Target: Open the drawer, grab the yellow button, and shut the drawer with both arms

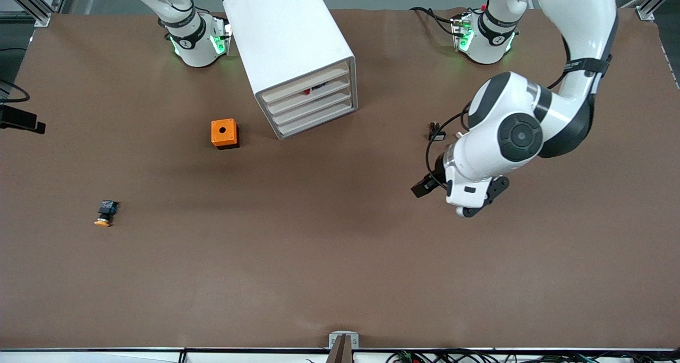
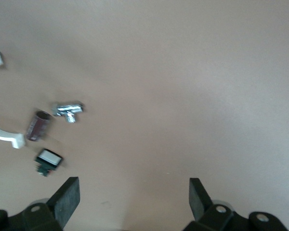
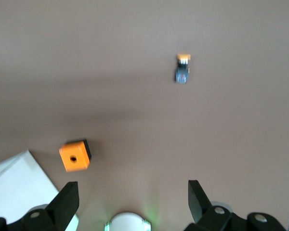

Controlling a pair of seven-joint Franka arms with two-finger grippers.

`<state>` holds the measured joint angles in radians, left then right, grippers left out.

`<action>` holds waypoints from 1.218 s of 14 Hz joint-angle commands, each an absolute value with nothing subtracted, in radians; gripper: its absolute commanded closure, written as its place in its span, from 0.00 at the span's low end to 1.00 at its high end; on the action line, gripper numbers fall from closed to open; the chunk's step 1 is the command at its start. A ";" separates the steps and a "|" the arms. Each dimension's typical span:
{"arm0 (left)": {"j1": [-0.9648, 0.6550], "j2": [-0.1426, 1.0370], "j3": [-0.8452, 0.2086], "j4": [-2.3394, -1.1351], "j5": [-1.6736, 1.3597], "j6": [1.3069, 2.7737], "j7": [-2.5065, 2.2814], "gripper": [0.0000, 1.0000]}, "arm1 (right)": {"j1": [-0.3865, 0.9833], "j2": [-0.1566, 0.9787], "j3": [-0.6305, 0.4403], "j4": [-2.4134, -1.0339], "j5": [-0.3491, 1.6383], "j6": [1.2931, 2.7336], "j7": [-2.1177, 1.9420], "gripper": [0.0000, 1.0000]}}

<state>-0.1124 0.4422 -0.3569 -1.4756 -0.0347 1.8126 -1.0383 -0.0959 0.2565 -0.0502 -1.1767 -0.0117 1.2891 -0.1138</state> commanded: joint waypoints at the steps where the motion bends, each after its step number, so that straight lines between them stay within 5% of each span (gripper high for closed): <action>1: -0.072 0.361 -0.360 -1.489 0.008 1.714 -0.910 0.00 | -0.095 0.229 -0.048 -1.220 -0.008 1.350 -0.113 0.00; 9: 0.009 0.305 -0.357 -1.497 0.048 1.589 -0.668 0.00 | -0.112 0.196 -0.044 -1.229 0.012 1.253 -0.114 0.00; 14: -0.075 0.272 -0.216 -1.502 0.080 1.574 -0.519 0.00 | -0.117 0.169 -0.046 -1.230 0.011 1.215 -0.132 0.00; 17: -0.075 0.155 -0.131 -1.590 0.074 1.569 -0.317 0.00 | -0.114 0.163 -0.035 -1.230 0.011 1.192 -0.130 0.00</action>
